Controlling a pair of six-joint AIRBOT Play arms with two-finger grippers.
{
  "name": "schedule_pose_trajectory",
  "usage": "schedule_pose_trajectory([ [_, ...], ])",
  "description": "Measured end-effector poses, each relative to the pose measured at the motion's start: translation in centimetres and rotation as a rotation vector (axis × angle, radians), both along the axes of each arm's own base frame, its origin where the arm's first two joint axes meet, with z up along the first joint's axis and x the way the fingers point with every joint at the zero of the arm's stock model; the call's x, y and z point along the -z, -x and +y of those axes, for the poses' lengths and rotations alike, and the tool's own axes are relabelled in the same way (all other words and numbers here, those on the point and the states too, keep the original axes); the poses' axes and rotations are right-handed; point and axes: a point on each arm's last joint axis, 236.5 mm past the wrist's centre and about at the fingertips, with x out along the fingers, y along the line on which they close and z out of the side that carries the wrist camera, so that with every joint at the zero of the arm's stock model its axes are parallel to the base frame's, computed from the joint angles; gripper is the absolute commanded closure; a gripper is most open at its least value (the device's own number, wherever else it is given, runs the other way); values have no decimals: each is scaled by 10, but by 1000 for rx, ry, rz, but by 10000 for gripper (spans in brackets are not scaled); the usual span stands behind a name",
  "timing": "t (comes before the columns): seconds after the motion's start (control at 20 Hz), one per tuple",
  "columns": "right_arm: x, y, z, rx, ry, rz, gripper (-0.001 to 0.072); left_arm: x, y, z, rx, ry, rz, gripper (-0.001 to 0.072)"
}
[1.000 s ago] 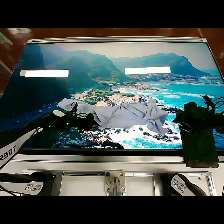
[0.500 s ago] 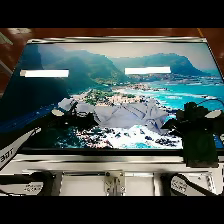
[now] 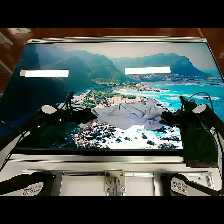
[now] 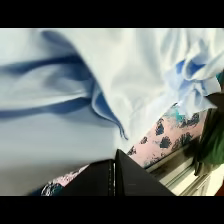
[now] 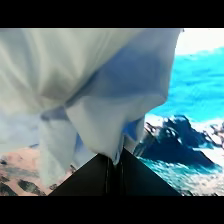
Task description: Fold the shirts.
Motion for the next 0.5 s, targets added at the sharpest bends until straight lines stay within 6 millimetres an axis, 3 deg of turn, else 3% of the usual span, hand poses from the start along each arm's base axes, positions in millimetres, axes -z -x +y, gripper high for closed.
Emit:
schedule_pose_trajectory([
  [0.05,-20,-9,-1,-21,14,-51,653,-20,-5,3,22,-6,-61,671],
  [0.15,-87,-35,-5,-59,64,-231,653,-82,-16,11,61,-16,-218,670],
  [0.25,-186,-54,-9,-85,150,-491,653,-174,-26,29,59,-40,-435,670],
  [0.3,-248,-55,-13,-82,214,-648,653,-222,-26,41,45,-63,-556,670],
  [0.4,-370,-38,-17,-29,328,-966,653,-327,-12,67,-19,-100,-813,669],
  [0.5,-472,5,-13,32,405,-1239,653,-415,22,89,-87,-128,-1032,669],
])
